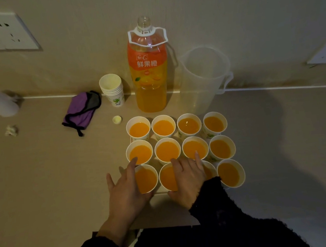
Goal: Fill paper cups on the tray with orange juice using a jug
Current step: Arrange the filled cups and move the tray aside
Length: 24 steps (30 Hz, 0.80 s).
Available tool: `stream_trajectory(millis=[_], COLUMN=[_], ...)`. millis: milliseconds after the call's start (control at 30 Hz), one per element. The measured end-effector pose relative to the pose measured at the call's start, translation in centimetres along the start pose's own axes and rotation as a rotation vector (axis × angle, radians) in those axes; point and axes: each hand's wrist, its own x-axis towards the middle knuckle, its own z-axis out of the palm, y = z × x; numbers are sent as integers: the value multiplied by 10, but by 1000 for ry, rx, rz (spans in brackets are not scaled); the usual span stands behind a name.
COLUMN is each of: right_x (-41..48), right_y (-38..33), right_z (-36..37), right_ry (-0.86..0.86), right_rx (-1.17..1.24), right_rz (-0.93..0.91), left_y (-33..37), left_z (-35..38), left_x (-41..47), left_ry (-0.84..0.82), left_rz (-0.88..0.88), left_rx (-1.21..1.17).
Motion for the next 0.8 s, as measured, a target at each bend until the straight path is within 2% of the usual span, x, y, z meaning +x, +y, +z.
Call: stream_trajectory(millis=[333,633,800], right_x=[0,1,13], right_y=[-1,10,26], right_z=[-9,-27,-51], right_ry=[-73,-53,-29], right_rx=[47,50,72], right_rz=[56,11,67], left_y=[0,1,15], left_z=[1,-7,-24], left_x=[-3,0,12], left_ry=[-4,200,317], left_rz=[-44,-68,-47], left_rx=[6,-46,-72])
